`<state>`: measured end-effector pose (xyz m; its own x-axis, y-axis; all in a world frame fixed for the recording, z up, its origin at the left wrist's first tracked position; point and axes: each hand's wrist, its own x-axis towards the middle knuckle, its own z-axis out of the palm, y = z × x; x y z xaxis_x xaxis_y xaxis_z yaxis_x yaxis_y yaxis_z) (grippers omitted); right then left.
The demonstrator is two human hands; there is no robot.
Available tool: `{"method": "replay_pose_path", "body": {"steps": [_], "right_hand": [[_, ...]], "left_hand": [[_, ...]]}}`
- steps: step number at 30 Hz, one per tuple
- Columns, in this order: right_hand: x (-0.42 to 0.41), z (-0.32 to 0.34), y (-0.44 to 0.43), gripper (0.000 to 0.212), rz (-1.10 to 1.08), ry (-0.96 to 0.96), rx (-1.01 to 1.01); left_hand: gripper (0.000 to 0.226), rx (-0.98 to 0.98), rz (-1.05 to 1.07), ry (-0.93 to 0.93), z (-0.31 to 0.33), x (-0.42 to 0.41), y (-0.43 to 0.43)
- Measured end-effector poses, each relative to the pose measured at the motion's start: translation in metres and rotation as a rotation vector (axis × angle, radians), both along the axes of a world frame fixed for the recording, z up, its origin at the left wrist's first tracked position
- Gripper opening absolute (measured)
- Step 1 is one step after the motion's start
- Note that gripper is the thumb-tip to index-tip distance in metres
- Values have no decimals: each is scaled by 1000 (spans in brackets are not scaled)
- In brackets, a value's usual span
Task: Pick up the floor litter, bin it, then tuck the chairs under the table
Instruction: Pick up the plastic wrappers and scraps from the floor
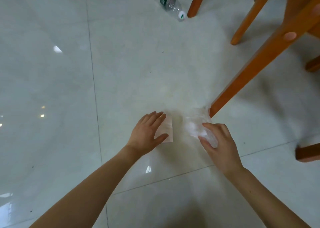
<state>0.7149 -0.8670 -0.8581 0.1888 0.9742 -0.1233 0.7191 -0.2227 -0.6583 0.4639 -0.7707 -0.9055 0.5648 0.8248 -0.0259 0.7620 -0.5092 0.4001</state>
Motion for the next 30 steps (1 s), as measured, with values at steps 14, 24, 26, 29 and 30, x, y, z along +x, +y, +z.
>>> {"method": "replay_pose_path", "body": {"steps": [14, 24, 26, 29, 30], "right_hand": [[-12, -4, 5, 37, -70, 47, 20], [-44, 41, -20, 38, -31, 99, -88], [-51, 81, -31, 39, -28, 92, -107], [-63, 158, -44, 38, -32, 129, -134], [-67, 187, -47, 38, -33, 140, -133]], "left_hand": [[32, 83, 2, -183, -36, 8, -13], [31, -146, 230, -279, 33, -14, -51], [27, -201, 264, -266, 78, -22, -70], [16, -266, 290, -235, 157, -38, -93], [15, -287, 313, -232, 186, -44, -98]]}}
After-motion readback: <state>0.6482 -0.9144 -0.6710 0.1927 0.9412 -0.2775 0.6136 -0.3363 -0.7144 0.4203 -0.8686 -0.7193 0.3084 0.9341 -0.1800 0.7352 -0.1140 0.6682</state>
